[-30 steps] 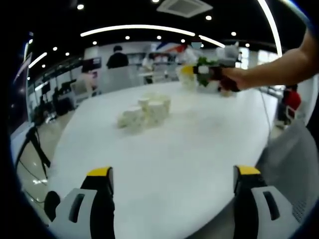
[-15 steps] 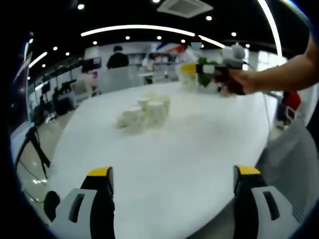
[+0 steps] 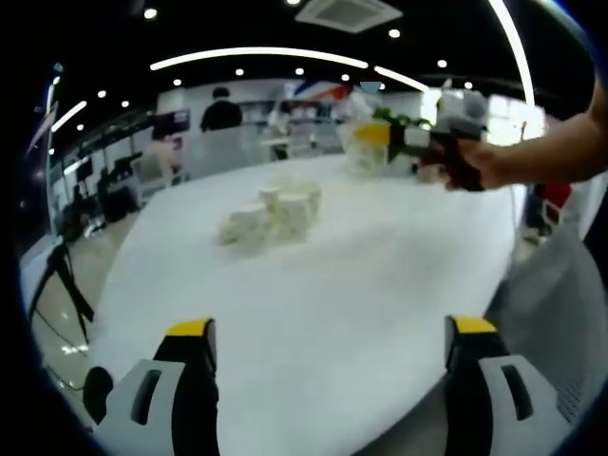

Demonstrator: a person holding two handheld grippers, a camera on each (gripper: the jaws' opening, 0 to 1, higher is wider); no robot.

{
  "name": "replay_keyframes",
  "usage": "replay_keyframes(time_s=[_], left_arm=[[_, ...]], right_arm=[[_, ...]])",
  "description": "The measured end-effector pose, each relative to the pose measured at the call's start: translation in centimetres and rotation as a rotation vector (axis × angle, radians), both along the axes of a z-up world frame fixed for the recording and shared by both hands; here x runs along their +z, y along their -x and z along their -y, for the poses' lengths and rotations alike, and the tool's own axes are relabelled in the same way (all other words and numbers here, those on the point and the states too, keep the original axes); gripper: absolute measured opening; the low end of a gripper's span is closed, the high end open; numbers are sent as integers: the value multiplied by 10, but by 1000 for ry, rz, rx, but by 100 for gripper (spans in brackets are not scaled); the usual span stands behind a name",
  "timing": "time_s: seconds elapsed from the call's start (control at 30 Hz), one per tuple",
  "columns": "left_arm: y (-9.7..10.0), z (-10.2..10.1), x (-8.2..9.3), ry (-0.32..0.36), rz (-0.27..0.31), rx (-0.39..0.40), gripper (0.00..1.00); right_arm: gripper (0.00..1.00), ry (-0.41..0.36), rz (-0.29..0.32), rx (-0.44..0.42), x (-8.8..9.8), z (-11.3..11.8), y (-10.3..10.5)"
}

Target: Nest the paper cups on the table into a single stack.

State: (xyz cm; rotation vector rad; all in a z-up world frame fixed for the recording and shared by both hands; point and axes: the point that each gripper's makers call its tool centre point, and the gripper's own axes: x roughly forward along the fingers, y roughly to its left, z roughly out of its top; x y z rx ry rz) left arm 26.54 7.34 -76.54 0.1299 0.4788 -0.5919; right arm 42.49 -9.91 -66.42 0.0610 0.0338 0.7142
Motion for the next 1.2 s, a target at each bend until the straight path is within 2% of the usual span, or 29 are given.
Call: replay_keyframes(time_s=[0.1, 0.4, 0.7, 0.9, 1.2], left_arm=[[0, 0, 0, 0, -1, -1, 99], [1, 1, 0, 0, 0, -2, 99], [1, 0, 0, -3, 1, 0, 99], [1, 1, -1, -5, -1, -2, 99], [2, 2, -1, -7, -4, -8, 99]], right_arm=[[35, -7, 4, 17, 3, -4, 7], [35, 31, 69, 124, 9, -29, 38], [36, 10, 93, 183, 17, -44, 63], [36, -10, 98, 199, 20, -47, 72], [36, -3, 85, 217, 9, -51, 76]])
